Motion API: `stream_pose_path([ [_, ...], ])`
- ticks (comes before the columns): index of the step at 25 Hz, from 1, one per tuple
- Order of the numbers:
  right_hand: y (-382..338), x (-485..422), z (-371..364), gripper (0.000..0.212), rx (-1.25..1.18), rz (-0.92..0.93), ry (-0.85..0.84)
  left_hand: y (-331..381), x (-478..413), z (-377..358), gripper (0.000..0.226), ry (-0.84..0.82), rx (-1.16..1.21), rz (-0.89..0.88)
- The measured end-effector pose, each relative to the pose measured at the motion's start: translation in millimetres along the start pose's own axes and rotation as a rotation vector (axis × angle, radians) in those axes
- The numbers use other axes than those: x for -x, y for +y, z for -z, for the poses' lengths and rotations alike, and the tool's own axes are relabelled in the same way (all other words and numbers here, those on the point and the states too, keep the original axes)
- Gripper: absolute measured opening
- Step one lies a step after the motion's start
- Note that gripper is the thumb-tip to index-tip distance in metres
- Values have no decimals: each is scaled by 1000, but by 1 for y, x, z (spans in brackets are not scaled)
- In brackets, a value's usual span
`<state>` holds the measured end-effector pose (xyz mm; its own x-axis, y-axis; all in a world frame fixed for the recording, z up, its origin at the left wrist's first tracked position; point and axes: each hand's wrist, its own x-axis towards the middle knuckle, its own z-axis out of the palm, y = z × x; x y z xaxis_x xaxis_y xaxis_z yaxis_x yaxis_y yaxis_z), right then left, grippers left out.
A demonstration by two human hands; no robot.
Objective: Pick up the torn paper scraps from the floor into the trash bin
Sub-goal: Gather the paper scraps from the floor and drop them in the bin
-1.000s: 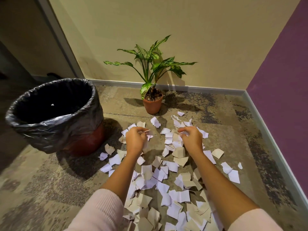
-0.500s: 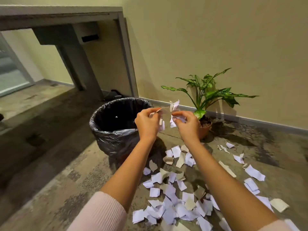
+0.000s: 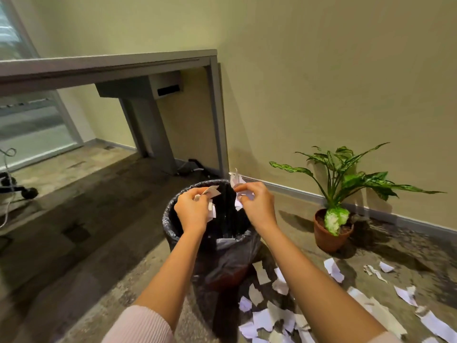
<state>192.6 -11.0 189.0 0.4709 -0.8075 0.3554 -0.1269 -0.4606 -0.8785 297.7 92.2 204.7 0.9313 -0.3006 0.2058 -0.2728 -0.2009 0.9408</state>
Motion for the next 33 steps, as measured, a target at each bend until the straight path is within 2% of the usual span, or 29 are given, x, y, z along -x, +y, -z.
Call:
stream_pose_path([
  [7,18,-18,-28,26,159,-31,-169,-28,-33,-8,15,-101,-148,29],
  [10,22,-22,-32,28,168,-68,-241,-34,-35,-10,29,-138,-208,54],
  [14,20,-19,-25,27,150,-49,-208,-35,-29,-11,32,-163,-259,57],
  [18,20,-4,-4,26,117,12,-115,-27,-3,-20,28,-190,-264,-77],
  [25,44,40,72,21,187,-52,14,4,88,-67,23,-349,-248,-440],
  [28,77,73,111,23,267,-109,52,-1,136,-92,26,-472,-264,-473],
  [33,131,149,174,29,405,-305,-23,-41,220,-127,30,-723,-366,-461],
])
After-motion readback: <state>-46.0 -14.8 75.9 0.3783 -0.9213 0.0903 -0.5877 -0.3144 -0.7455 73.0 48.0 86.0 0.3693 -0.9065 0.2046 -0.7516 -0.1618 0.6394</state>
